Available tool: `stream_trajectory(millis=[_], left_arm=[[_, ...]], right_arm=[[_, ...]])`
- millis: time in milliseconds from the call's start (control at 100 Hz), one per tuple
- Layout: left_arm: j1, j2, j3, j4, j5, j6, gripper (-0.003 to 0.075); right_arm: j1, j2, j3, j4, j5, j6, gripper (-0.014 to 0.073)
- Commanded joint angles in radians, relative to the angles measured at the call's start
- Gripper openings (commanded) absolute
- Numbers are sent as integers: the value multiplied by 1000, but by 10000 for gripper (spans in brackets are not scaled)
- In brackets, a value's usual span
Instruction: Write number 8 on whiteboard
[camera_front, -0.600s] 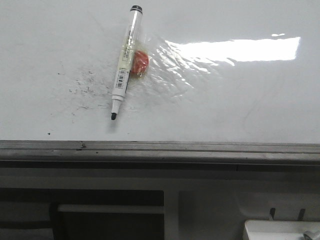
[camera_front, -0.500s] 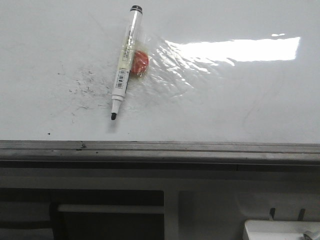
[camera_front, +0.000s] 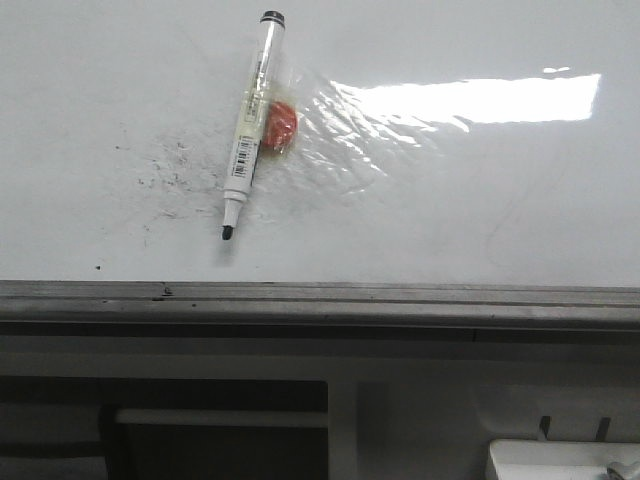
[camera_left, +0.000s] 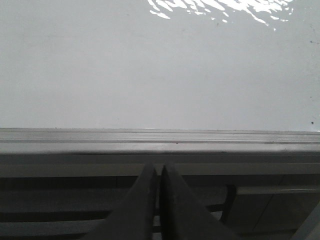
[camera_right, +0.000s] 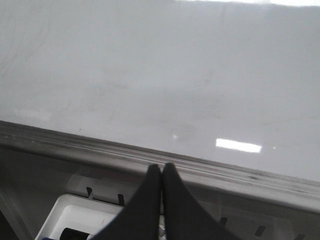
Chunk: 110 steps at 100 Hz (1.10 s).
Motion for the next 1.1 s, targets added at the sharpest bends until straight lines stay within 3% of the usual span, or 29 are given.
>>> stream_trajectory(millis=[0, 410, 580, 750, 880, 970, 1090], left_arm=[[3, -28, 40, -11, -35, -10, -20], [3, -28, 40, -4, -69, -10, -20], [3, -28, 40, -303, -267, -10, -20], [3, -28, 40, -581, -413, -10, -20], [3, -28, 38, -758, -410, -10, -20], [3, -28, 29, -787, -396, -10, -20], [1, -15, -36, -700, -277, 1, -20]], right_arm=[[-5, -21, 13, -15, -21, -1, -63], [-5, -21, 13, -15, -92, -1, -63], [-5, -21, 13, -1, -303, -1, -63], [-5, -21, 13, 223, -522, 5, -63], [-5, -21, 13, 499, -527, 5, -63], [-5, -21, 1, 668, -516, 5, -63], [-5, -19, -62, 660, -436, -15, -63]])
